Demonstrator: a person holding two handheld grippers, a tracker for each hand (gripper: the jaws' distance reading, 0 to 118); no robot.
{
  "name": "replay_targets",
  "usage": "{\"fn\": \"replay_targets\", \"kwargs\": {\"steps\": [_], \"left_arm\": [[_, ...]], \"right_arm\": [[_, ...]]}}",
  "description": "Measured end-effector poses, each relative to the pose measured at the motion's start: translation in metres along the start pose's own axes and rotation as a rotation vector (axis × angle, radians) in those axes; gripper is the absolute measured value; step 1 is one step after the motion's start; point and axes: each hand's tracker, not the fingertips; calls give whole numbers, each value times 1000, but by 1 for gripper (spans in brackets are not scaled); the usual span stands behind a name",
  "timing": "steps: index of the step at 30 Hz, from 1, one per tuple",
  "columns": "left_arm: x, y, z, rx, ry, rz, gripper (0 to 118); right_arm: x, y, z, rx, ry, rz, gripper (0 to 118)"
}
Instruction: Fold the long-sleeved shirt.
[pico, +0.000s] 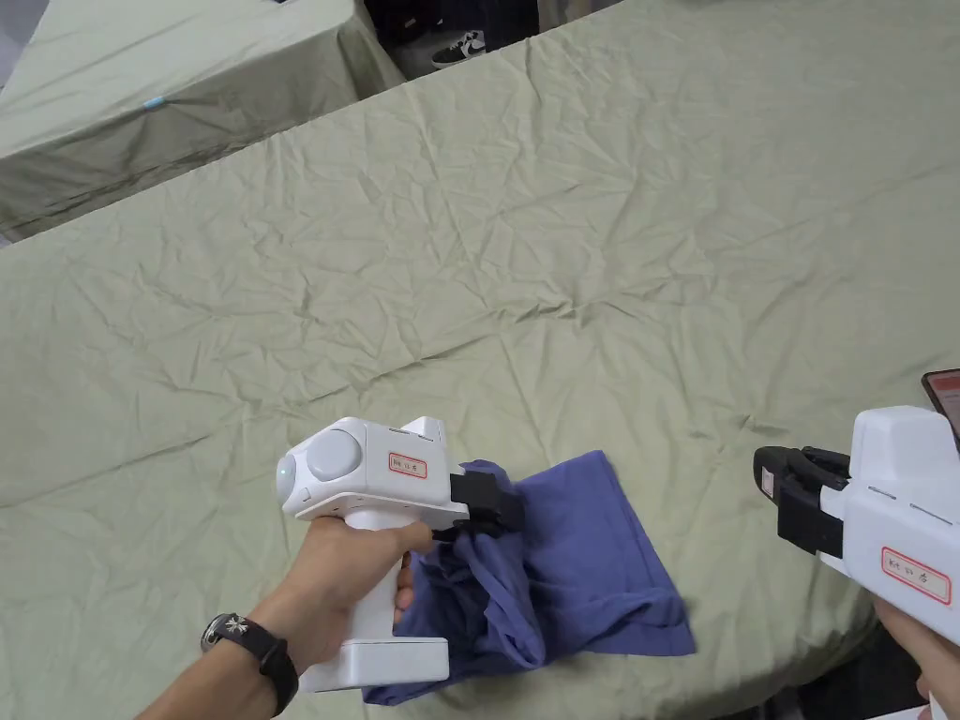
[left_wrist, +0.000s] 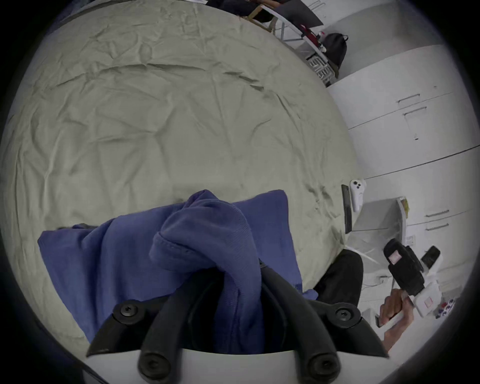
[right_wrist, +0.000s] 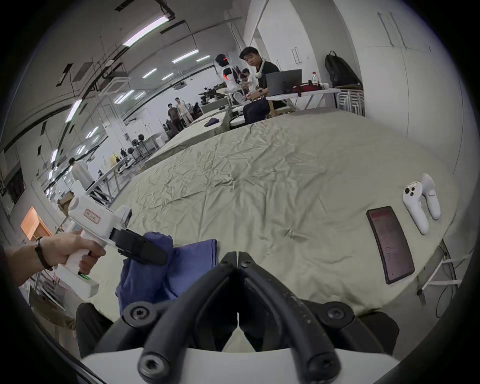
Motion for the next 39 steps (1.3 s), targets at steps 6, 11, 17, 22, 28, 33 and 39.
{"fn": "replay_targets", "kwargs": {"steps": [6,11,17,22,28,33,39], "left_arm": [[34,2,-11,-5,-48,-13,48],[59,6,-18,9,-116,-69,55],[72,-4,11,148,-220,-80,60],[66,-33,62,370,-176,-160,29],[48,-77,79,429,67,-309,1],[36,-95,58,369,126,-325,1],[46,-77,18,315,142,-374,1]], "right_arm": [[1,-2,-2,-14,-8,0,1],[0,-4,0,-19,-8,2,1],[1,0,6,-13,-16,9,1],[-1,2,9,-8,-24,19,1],[-10,1,10,-8,-17,25,1],[-18,-1,9,-20,-8,41,1],[-15,-1,8,-24,-12,44,1]]}}
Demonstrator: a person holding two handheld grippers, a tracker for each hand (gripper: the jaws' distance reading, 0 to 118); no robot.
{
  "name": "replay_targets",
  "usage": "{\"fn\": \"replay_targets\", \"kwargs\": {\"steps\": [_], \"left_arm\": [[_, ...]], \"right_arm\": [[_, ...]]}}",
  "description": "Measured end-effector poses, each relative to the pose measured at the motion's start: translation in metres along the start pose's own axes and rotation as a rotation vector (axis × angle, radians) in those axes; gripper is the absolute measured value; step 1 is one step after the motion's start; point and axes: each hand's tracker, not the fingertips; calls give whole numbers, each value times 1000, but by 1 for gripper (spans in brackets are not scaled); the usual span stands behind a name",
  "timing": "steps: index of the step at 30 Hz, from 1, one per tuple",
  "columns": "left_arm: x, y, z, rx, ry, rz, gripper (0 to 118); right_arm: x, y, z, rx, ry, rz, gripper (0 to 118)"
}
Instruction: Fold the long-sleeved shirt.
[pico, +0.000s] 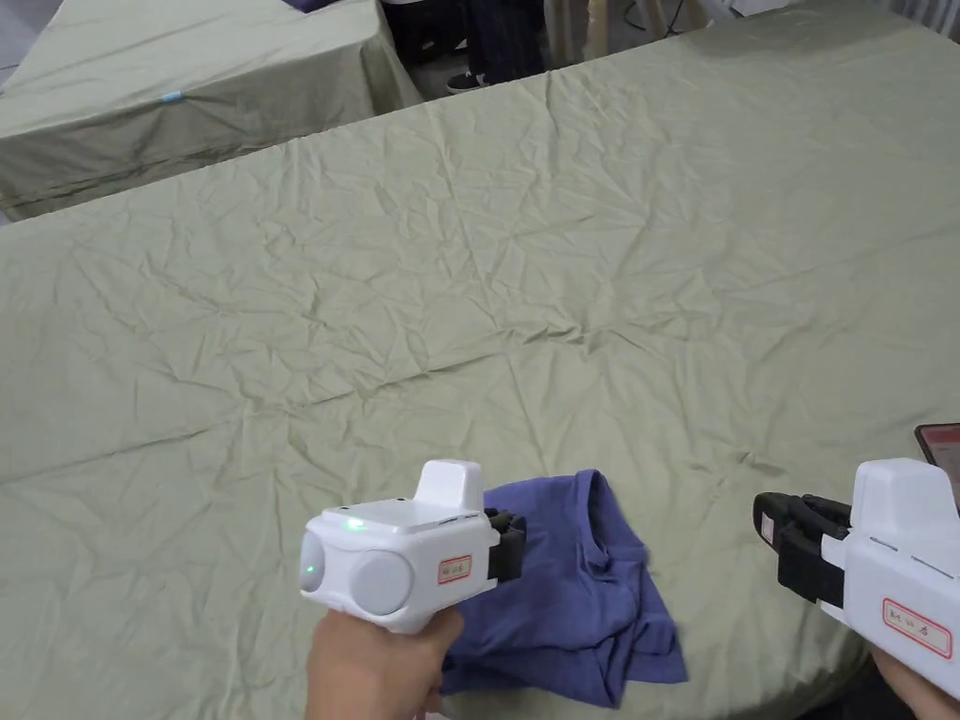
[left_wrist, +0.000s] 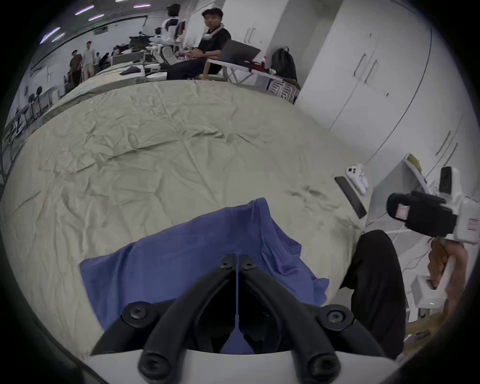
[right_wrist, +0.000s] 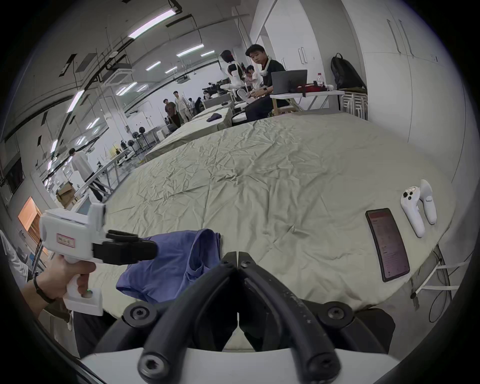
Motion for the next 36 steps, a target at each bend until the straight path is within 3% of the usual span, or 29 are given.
{"fn": "replay_targets", "kwargs": {"steps": [11,15,22,25,36], "left_arm": [[60,17,-91,-127,-38,-136,1],[69,22,-108,-142,-43,-106,1],[60,22,-40,-18,-95,-98,1],[37,14,7,70,-90,-16,1],[-56,-73,139,232,285,210,1]], "right_arm": [[15,-1,-3,-19,-31,-16,1],[18,-1,-1,-24,-42,-16,1],[6,7,5,-6,-40,19,1],[-11,12,7,11,-13,50,1],[-99,19,-4,4,86,226,1]]}}
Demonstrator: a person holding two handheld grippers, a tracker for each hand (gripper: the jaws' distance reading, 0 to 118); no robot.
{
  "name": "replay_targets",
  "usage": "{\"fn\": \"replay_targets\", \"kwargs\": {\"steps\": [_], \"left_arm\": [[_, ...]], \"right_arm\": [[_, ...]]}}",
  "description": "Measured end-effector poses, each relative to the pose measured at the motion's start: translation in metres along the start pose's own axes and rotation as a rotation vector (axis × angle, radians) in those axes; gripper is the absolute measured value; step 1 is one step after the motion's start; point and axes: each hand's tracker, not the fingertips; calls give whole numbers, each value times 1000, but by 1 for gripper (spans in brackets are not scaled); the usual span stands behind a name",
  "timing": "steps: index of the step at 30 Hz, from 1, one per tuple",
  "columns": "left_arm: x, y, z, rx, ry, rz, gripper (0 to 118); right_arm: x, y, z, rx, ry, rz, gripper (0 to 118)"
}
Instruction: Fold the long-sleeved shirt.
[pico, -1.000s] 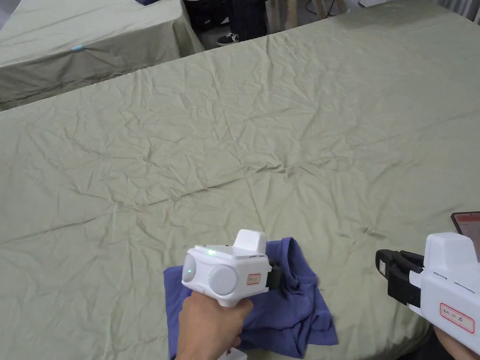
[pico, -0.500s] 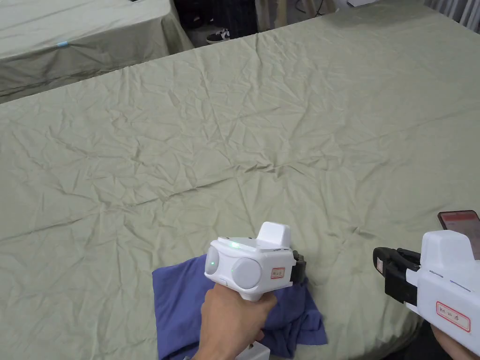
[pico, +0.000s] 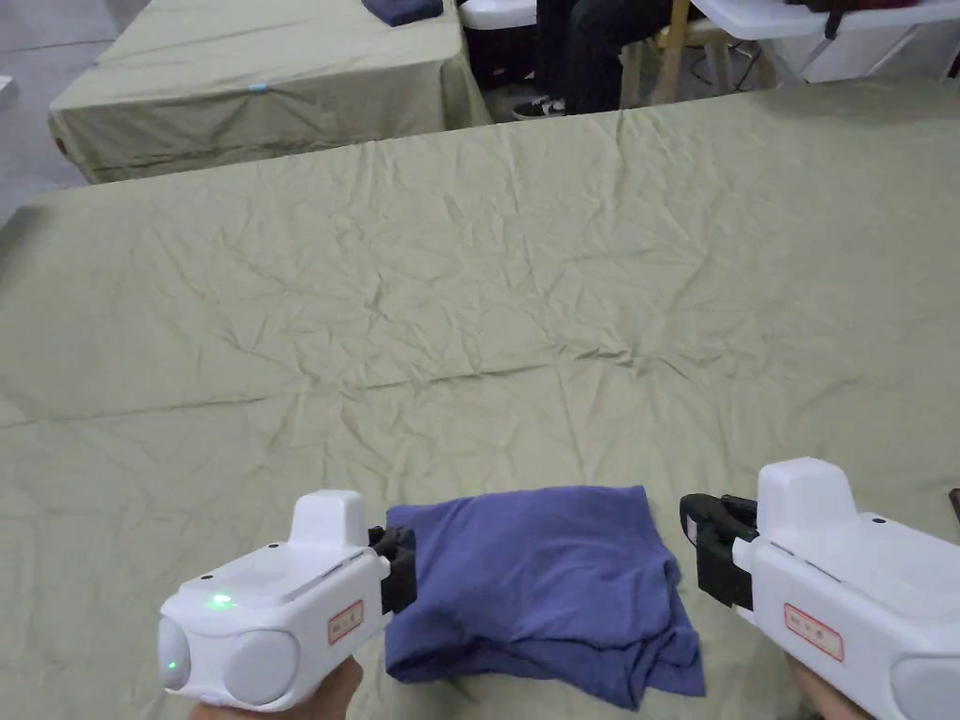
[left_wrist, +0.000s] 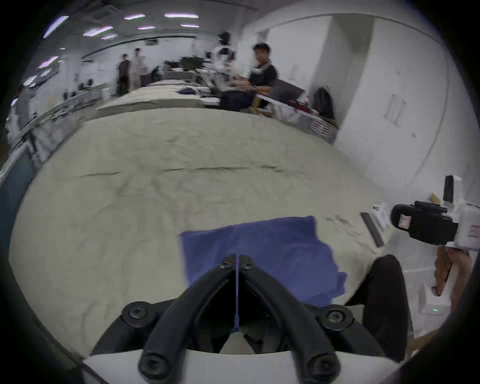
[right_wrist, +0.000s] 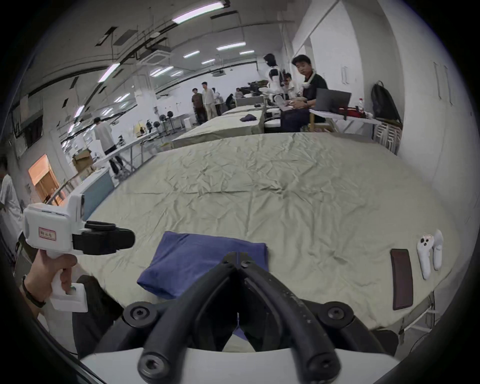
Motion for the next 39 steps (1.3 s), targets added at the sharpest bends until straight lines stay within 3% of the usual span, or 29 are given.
{"fn": "replay_targets", "kwargs": {"steps": [3,13,19,22,27,29,35,37,38,39], "left_arm": [[-22,-14,10,-1,71,48,1],[-40,-22,23,15,62,109,1],[-50,-21,21,-16,11,135,1],[-58,-21,17,-29,8,157,1],[-65,-22,7,-56,-10,179,1],[-65,-22,1,-69,-17,180,1],[-63,-20,-17,-112,-45,171,1],[-66,-17,-23,-115,-88,177,16],[-70,-16,-27,-108,-119,200,34],[-77,-14,-32,-107,-178,236,64]], "right_arm": [[-12,1,-8,-18,17,1,1],[-31,8,-2,-32,-12,53,1],[-35,43,-55,-248,24,212,1],[-31,47,-111,-438,77,239,1],[-14,20,-189,-610,19,225,1],[-10,7,-204,-638,53,204,1],[-9,0,-206,-642,50,208,1],[-8,0,-207,-641,54,206,1],[-7,-1,-206,-638,56,202,1],[-7,-2,-206,-636,57,201,1]]}}
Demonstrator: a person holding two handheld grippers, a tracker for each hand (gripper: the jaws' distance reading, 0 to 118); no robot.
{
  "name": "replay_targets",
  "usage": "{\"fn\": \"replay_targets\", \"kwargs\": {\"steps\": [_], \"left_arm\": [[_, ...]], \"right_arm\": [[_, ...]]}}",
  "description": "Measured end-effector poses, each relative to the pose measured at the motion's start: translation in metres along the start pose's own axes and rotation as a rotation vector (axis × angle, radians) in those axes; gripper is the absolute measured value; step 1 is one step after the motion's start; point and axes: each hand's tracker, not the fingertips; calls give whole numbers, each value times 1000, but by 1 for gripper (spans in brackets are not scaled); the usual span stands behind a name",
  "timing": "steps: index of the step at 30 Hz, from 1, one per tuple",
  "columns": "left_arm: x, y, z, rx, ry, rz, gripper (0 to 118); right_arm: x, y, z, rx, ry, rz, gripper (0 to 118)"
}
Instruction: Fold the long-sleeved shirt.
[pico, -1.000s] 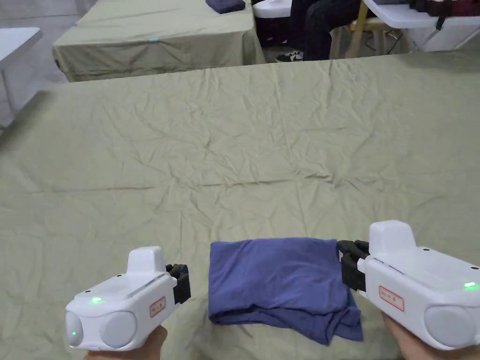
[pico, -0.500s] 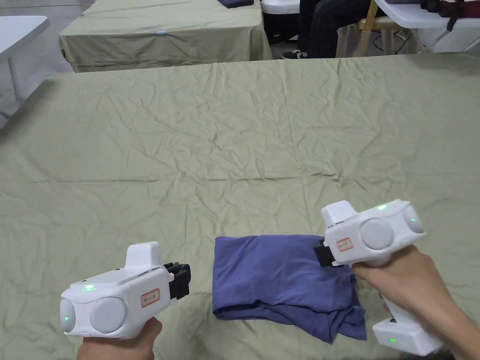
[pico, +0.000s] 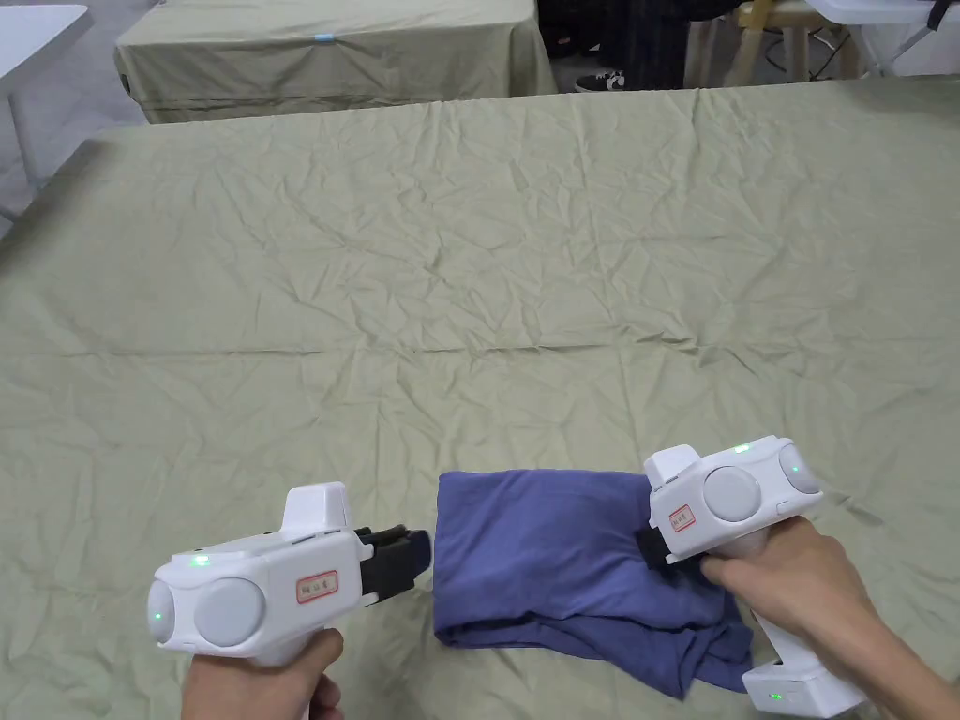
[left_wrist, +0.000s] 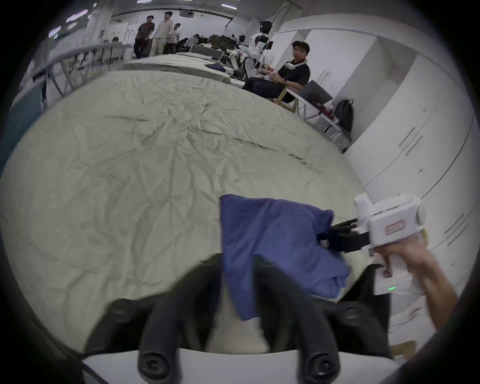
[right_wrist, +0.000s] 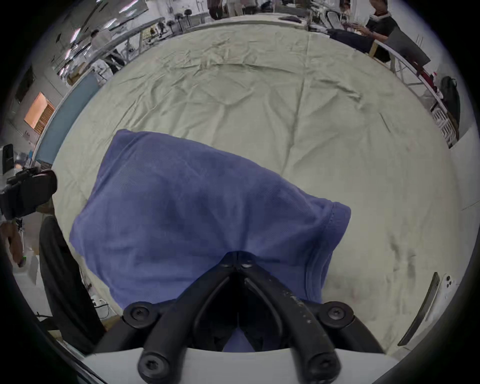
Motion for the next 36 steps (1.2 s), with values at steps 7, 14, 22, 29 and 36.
{"fn": "replay_targets", "kwargs": {"steps": [7,14,22,29,36], "left_arm": [[-52,16,-48,-167,-258,12,82],[-100,23,-94,-235,-434,230,82],[-87,28,-120,-283,-492,193,82],[-50,18,-164,-330,-640,250,78],[-30,18,-177,-392,-555,178,24]], "right_arm": [[2,-3,-1,13,9,10,1],[5,-7,-3,31,23,-1,1],[10,-9,-5,40,49,-24,1],[9,-9,-8,41,49,-21,1],[10,-11,-8,53,51,-32,1]]}}
